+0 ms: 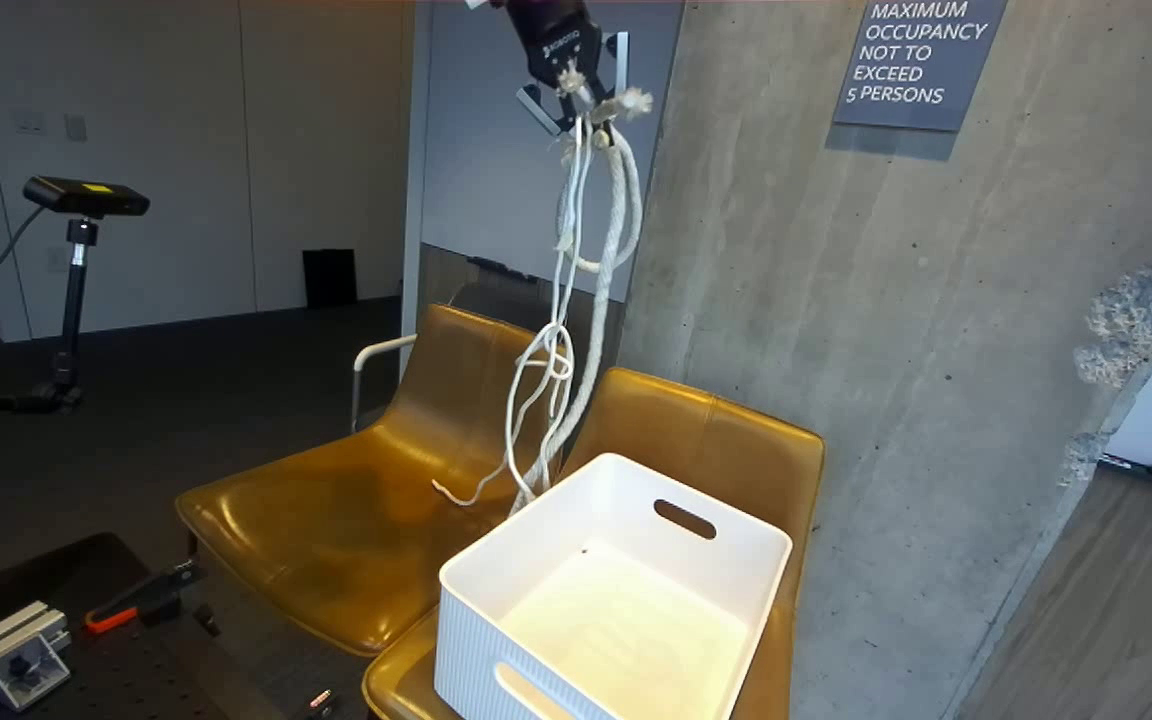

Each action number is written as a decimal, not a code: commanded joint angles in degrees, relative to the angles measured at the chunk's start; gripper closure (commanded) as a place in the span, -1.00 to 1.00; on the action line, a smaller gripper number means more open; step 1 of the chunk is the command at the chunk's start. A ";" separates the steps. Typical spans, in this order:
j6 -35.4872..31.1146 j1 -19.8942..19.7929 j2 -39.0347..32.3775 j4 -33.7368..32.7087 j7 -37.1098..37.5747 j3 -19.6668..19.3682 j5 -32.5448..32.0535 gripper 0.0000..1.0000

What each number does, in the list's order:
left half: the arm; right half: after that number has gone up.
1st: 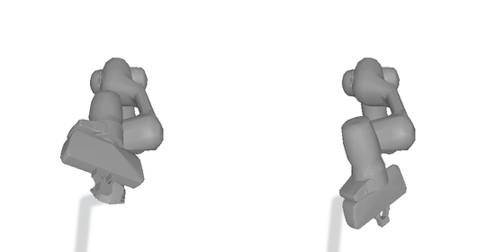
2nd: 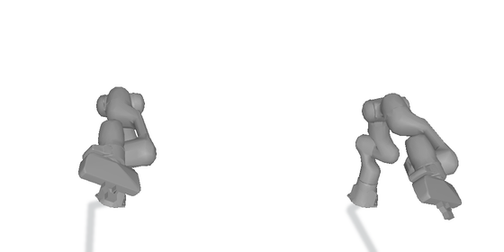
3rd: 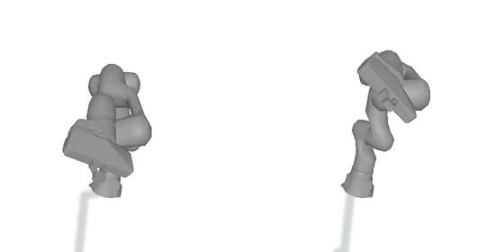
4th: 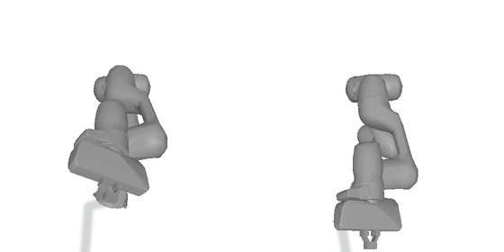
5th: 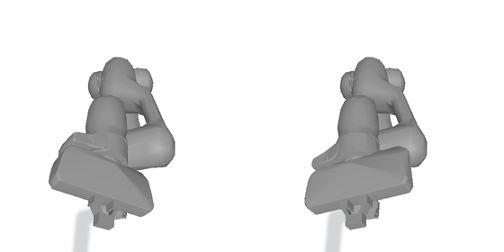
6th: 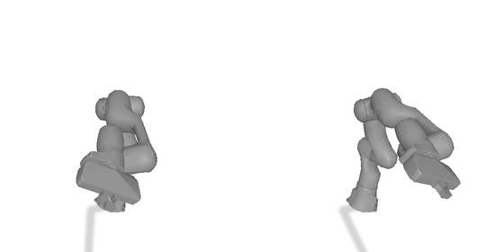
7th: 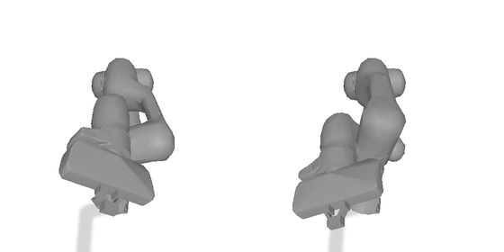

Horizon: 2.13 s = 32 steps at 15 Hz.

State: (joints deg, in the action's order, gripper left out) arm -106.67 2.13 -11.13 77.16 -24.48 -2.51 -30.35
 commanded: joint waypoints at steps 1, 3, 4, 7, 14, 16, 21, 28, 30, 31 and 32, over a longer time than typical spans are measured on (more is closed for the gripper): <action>2.19 -4.59 -1.10 -8.56 -6.10 -2.52 -0.76 0.93; 2.42 -7.60 -2.78 -14.26 -10.48 -4.21 0.01 0.93; 2.32 -9.03 -3.61 -16.85 -12.56 -5.01 0.35 0.93; 2.43 -13.26 -6.86 -25.75 -19.03 -7.02 2.13 0.93; 3.58 -21.19 -15.04 -43.23 -28.93 -8.07 5.54 0.93; 4.35 -22.58 -16.76 -46.84 -30.56 -7.87 6.15 0.93; 3.65 -23.21 -18.08 -49.72 -32.93 -9.33 8.15 0.93; 3.60 -23.31 -20.20 -53.67 -35.76 -9.18 9.95 0.93; 3.85 -23.49 -20.62 -53.96 -36.37 -8.62 11.30 0.93; 3.96 -23.51 -20.96 -54.09 -36.59 -8.31 12.23 0.93; 4.17 -23.43 -21.41 -54.06 -36.60 -7.99 13.20 0.93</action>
State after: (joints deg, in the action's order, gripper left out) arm -104.32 -20.58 -30.10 27.07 -58.72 -11.18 -20.28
